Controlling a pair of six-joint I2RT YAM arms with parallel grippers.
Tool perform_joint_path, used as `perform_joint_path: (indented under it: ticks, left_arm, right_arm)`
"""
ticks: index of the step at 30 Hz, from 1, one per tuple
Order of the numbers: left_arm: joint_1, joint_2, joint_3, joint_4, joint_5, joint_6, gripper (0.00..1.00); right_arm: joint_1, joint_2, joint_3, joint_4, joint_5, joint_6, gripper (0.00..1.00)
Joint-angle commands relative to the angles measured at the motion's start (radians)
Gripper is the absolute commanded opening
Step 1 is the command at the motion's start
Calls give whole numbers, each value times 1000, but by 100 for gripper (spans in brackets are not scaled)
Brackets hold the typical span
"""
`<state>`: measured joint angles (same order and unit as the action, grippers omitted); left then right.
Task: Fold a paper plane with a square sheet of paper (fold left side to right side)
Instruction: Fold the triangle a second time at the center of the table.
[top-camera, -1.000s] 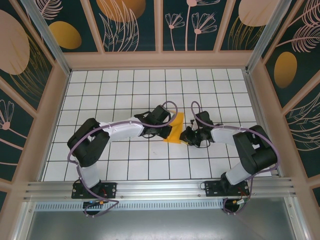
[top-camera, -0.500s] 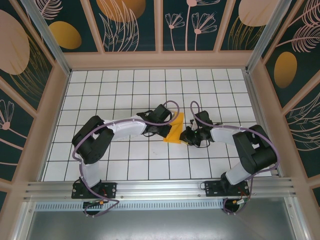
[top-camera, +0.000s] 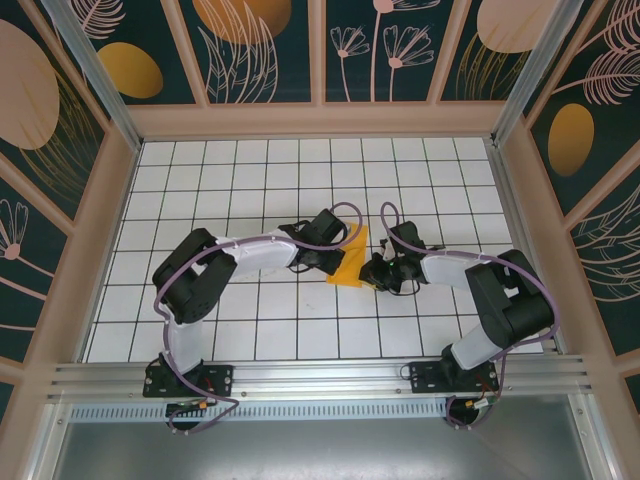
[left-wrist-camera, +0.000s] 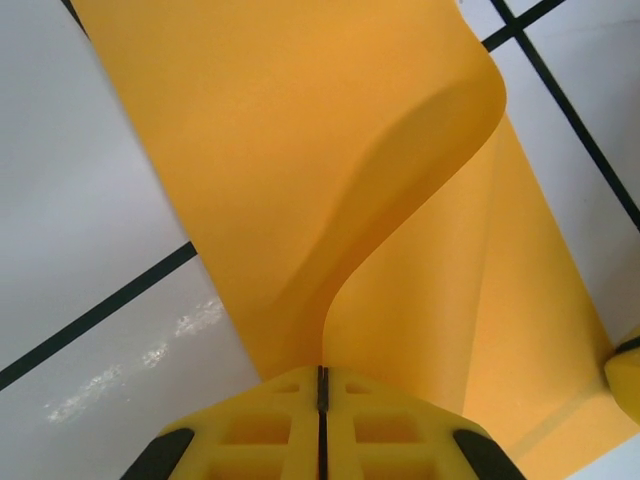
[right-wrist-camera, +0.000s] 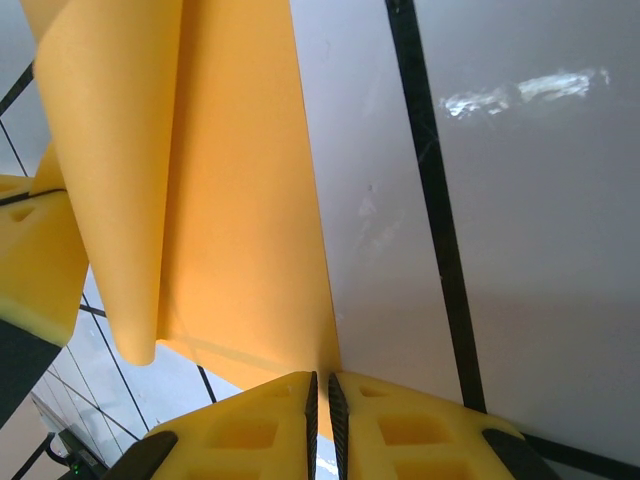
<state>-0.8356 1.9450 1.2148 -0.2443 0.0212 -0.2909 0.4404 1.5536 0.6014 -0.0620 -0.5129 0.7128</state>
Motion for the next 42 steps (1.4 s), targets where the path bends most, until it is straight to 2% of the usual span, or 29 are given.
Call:
perform_joint_path:
  ticks: [1, 42]
  left_arm:
    - [11, 27, 29, -20, -23, 18, 9]
    - [18, 30, 37, 9, -41, 19, 10]
  right_arm:
    - [20, 45, -11, -54, 70, -12, 17]
    - [23, 51, -6, -61, 71, -12, 17]
